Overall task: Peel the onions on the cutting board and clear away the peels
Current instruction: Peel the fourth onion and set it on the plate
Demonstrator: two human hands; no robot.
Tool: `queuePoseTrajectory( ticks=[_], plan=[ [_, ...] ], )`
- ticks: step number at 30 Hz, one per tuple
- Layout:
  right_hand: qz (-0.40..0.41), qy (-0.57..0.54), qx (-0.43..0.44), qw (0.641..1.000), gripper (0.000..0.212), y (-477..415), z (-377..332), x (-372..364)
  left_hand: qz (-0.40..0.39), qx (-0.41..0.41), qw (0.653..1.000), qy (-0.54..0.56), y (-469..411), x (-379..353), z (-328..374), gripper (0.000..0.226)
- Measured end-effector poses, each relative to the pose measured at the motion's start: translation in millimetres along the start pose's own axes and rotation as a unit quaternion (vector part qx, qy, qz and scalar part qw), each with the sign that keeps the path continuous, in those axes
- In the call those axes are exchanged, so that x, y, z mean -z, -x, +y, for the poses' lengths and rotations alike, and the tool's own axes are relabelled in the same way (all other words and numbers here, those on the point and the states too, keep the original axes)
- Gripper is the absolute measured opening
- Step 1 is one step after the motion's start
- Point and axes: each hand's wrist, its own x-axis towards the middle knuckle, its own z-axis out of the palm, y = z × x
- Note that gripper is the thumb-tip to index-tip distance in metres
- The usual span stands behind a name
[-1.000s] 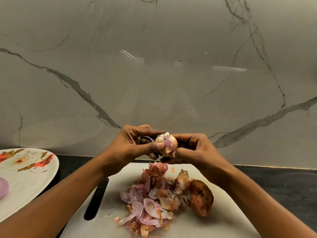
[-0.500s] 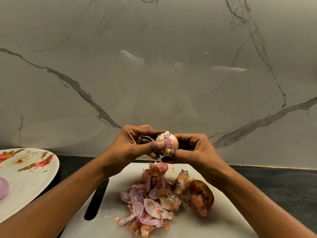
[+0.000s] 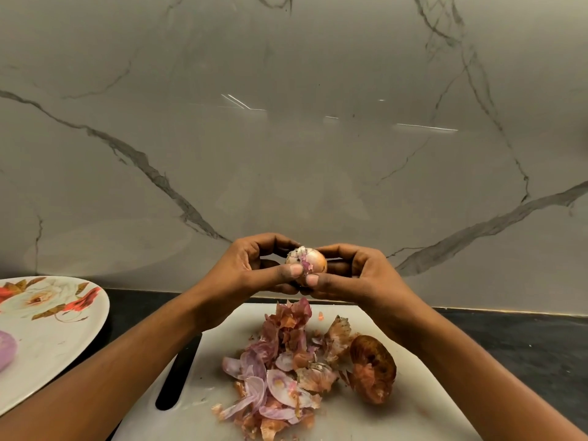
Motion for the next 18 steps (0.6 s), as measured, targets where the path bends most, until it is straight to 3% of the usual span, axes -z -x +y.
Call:
queuePoseTrajectory(
  ticks=[5, 10, 18],
  plan=[
    [0.007, -0.012, -0.008, 1.000, 0.047, -0.7, -0.6, 0.9, 0.012, -0.002, 1.000, -0.007, -0.5, -2.6, 0.1, 0.046],
    [0.071, 0.026, -0.056, 0.996, 0.026, -2.5, -1.5, 1.4, 0.064, -0.017, 0.997, -0.034, -1.1, -3.9, -2.8, 0.047],
    [0.026, 0.043, -0.051, 0.997, 0.016, -0.7, -2.8, 2.0, 0.066, -0.008, 0.998, -0.013, -1.2, -6.5, -1.0, 0.044]
  ],
)
